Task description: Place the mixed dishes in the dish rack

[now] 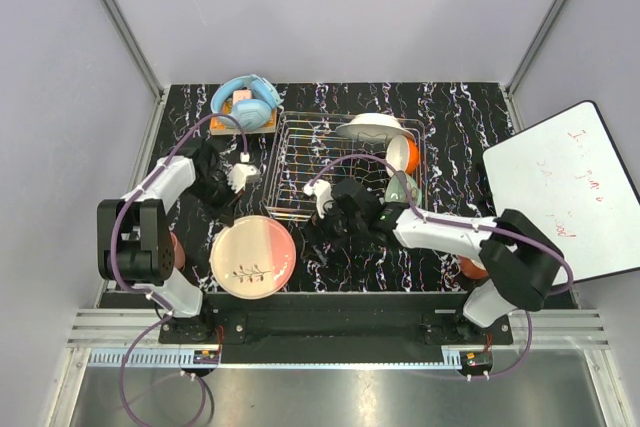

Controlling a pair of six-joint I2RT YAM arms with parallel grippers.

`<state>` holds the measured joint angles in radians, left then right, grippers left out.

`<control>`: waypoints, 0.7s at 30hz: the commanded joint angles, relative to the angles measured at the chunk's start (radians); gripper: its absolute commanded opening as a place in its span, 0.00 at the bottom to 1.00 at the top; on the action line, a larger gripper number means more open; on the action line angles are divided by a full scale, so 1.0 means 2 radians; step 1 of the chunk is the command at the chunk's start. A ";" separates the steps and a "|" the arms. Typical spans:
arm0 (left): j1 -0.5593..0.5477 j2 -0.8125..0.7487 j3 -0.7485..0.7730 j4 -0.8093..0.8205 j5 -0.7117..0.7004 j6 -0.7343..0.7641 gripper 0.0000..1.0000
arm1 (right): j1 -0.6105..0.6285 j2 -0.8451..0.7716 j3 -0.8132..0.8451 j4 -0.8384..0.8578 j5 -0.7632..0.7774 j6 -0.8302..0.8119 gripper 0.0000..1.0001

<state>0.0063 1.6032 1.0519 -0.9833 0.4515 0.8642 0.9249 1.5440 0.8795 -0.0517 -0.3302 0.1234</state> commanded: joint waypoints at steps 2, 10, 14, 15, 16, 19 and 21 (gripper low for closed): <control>-0.022 -0.035 0.038 -0.031 0.029 0.000 0.00 | 0.003 0.052 0.013 0.143 -0.048 -0.021 1.00; -0.047 -0.055 0.047 -0.043 0.022 0.001 0.00 | 0.003 0.145 0.039 0.210 -0.089 -0.015 1.00; -0.054 -0.066 0.043 -0.045 0.018 0.007 0.00 | 0.004 0.157 0.032 0.235 -0.102 -0.006 1.00; -0.056 -0.067 0.042 -0.046 0.016 0.007 0.00 | 0.003 0.158 0.029 0.243 -0.104 -0.003 1.00; -0.058 -0.069 0.042 -0.046 0.017 0.007 0.00 | 0.003 0.158 0.028 0.246 -0.105 0.000 1.00; -0.064 -0.074 0.047 -0.050 0.019 0.007 0.00 | 0.003 0.161 0.026 0.252 -0.113 0.003 1.00; -0.067 -0.077 0.052 -0.054 0.020 0.007 0.00 | 0.004 0.160 0.021 0.261 -0.116 0.008 0.98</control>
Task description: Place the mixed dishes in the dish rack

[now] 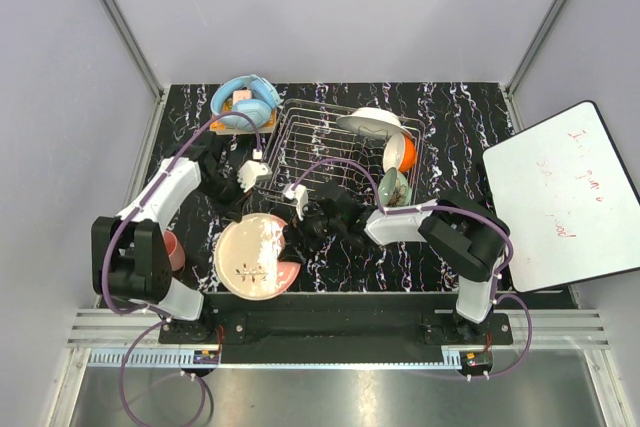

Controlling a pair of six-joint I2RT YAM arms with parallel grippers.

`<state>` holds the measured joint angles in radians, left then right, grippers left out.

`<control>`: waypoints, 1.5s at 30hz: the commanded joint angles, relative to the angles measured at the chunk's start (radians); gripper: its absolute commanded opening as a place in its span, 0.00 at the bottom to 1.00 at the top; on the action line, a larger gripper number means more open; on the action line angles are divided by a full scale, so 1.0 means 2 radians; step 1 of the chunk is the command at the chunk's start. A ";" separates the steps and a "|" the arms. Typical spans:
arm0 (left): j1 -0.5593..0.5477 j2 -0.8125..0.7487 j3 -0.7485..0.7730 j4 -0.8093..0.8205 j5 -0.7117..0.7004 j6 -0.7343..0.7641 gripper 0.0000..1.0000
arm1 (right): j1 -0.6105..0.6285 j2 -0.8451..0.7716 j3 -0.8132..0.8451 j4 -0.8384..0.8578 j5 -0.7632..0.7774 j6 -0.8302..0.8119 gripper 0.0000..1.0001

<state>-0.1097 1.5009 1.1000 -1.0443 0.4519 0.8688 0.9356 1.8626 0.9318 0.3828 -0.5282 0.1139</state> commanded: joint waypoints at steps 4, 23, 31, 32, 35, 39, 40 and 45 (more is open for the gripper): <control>-0.017 -0.038 0.034 -0.029 0.026 0.002 0.00 | -0.003 0.001 -0.006 0.046 -0.038 0.015 0.73; -0.035 -0.010 0.081 -0.012 0.029 -0.050 0.24 | -0.014 -0.005 0.002 0.041 -0.095 0.033 0.00; 0.032 0.011 0.204 0.002 0.059 -0.131 0.99 | -0.018 -0.057 -0.013 0.007 -0.070 0.005 0.00; 0.039 0.025 0.217 0.006 0.062 -0.151 0.99 | -0.019 -0.064 -0.014 0.007 -0.069 0.008 0.00; 0.054 0.055 0.249 0.033 0.049 -0.190 0.99 | -0.020 -0.083 -0.020 0.003 -0.060 0.012 0.00; 0.066 0.099 0.270 0.060 0.045 -0.227 0.99 | -0.026 -0.137 -0.018 -0.039 -0.017 -0.005 0.00; 0.066 0.110 0.284 0.060 0.050 -0.234 0.99 | -0.028 -0.152 -0.014 -0.063 -0.007 -0.014 0.00; 0.066 0.165 0.314 0.060 0.075 -0.266 0.99 | -0.060 -0.237 0.014 -0.129 0.020 -0.052 0.00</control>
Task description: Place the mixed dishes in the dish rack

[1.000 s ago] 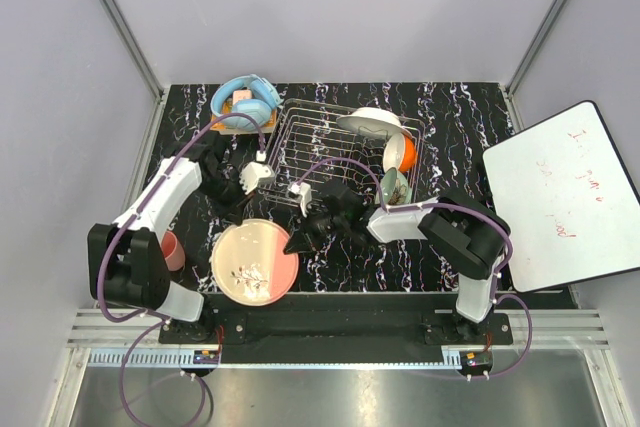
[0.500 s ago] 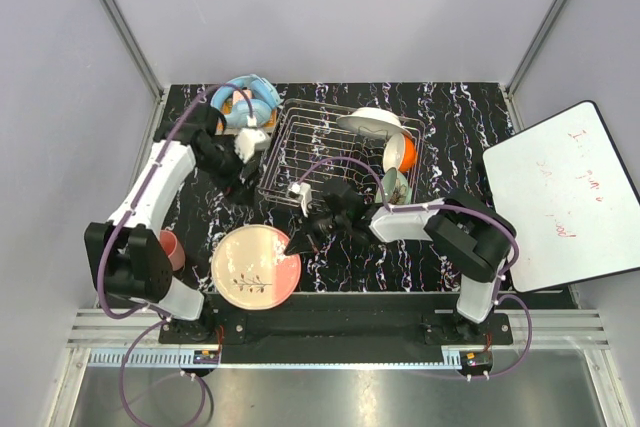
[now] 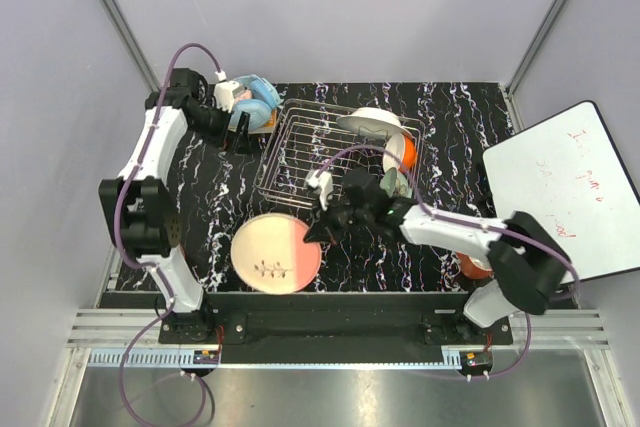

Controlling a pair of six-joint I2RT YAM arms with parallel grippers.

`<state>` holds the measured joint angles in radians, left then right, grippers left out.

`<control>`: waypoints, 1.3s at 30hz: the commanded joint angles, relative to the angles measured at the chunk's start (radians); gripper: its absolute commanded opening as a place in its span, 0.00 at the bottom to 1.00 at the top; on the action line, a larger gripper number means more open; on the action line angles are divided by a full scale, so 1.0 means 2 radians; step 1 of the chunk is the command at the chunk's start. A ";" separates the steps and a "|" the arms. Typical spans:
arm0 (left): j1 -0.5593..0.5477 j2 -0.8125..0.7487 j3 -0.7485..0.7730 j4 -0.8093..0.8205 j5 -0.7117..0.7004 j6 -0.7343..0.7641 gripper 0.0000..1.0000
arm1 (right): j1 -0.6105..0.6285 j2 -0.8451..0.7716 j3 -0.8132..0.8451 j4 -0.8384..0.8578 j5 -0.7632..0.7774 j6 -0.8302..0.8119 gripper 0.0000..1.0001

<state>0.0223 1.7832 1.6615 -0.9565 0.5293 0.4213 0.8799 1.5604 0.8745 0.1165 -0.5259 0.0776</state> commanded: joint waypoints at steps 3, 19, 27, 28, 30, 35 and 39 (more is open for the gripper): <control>-0.001 0.032 0.029 0.026 0.044 -0.048 0.99 | -0.045 -0.111 0.076 -0.054 0.024 -0.054 0.00; -0.021 0.049 0.005 0.042 0.067 -0.049 0.99 | -0.111 -0.170 0.243 -0.231 0.178 -0.247 0.00; -0.030 0.048 -0.008 0.050 0.071 -0.051 0.99 | -0.137 -0.162 0.273 -0.255 0.253 -0.338 0.00; -0.033 0.048 -0.009 0.049 0.071 -0.052 0.99 | -0.138 -0.160 0.274 -0.255 0.260 -0.345 0.00; -0.037 0.046 -0.012 0.050 0.069 -0.050 0.99 | -0.139 -0.156 0.277 -0.256 0.280 -0.365 0.00; -0.040 0.046 -0.019 0.051 0.067 -0.047 0.99 | -0.140 -0.146 0.276 -0.254 0.319 -0.402 0.00; -0.040 0.047 -0.025 0.053 0.067 -0.043 0.99 | -0.140 -0.136 0.276 -0.248 0.337 -0.425 0.00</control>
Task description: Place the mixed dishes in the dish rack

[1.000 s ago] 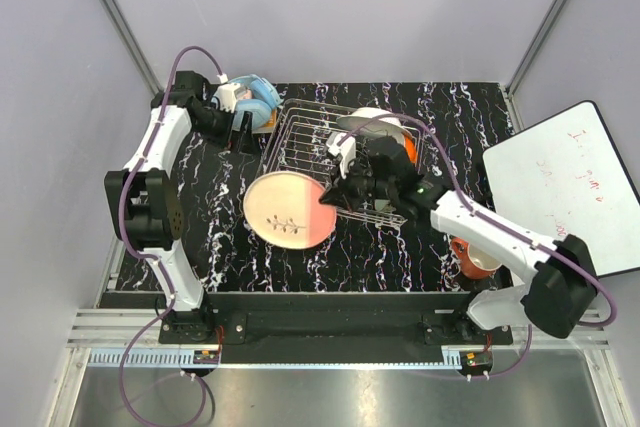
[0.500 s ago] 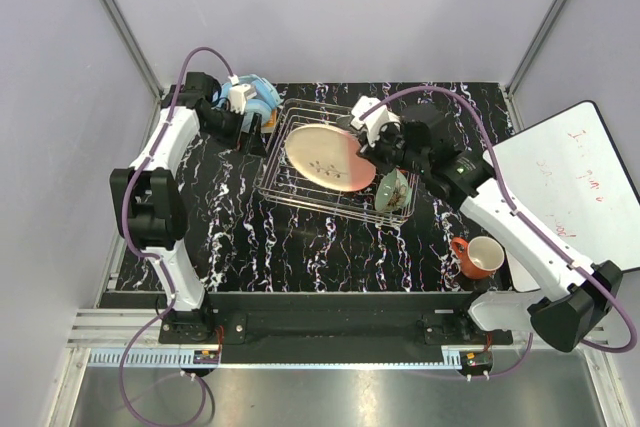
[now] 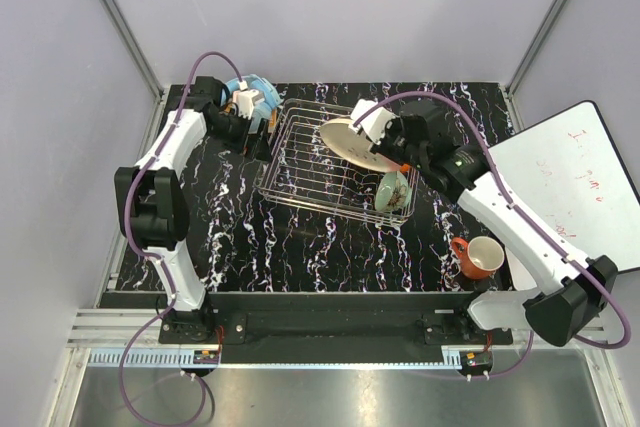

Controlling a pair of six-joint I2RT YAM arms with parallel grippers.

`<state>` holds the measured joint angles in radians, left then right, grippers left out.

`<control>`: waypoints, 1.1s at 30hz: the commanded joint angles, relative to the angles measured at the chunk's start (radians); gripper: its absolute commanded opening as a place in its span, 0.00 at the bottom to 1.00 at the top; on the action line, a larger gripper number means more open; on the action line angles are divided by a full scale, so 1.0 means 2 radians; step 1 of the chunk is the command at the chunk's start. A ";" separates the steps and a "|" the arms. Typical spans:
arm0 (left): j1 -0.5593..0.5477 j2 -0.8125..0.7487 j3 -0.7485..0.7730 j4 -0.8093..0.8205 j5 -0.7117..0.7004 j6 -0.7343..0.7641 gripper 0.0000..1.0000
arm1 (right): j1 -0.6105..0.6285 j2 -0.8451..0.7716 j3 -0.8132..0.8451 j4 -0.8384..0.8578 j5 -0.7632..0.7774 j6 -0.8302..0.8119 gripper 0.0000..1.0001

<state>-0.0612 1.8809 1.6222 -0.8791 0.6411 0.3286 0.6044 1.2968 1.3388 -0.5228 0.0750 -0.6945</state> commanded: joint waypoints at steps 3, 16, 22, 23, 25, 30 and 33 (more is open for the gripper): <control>0.001 0.000 -0.008 0.015 0.014 0.004 0.99 | -0.002 0.001 0.042 0.076 0.042 -0.045 0.00; 0.001 0.004 -0.019 0.020 0.019 0.008 0.99 | -0.002 0.018 0.032 0.087 0.071 -0.079 0.00; 0.001 0.004 -0.023 0.022 0.018 0.010 0.99 | -0.002 0.013 0.020 0.087 0.060 -0.073 0.00; 0.001 0.004 -0.023 0.022 0.018 0.010 0.99 | -0.002 0.011 0.018 0.086 0.058 -0.071 0.00; 0.001 0.004 -0.024 0.023 0.018 0.011 0.99 | -0.002 0.010 0.012 0.087 0.053 -0.070 0.00; 0.001 0.001 -0.028 0.024 0.018 0.011 0.99 | -0.002 0.011 0.005 0.086 0.043 -0.069 0.00; 0.001 -0.001 -0.031 0.025 0.014 0.014 0.99 | -0.002 0.013 -0.001 0.087 0.041 -0.068 0.00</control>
<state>-0.0608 1.8881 1.5700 -0.8604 0.6483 0.3378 0.6029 1.3598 1.3281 -0.4965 0.1646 -0.8238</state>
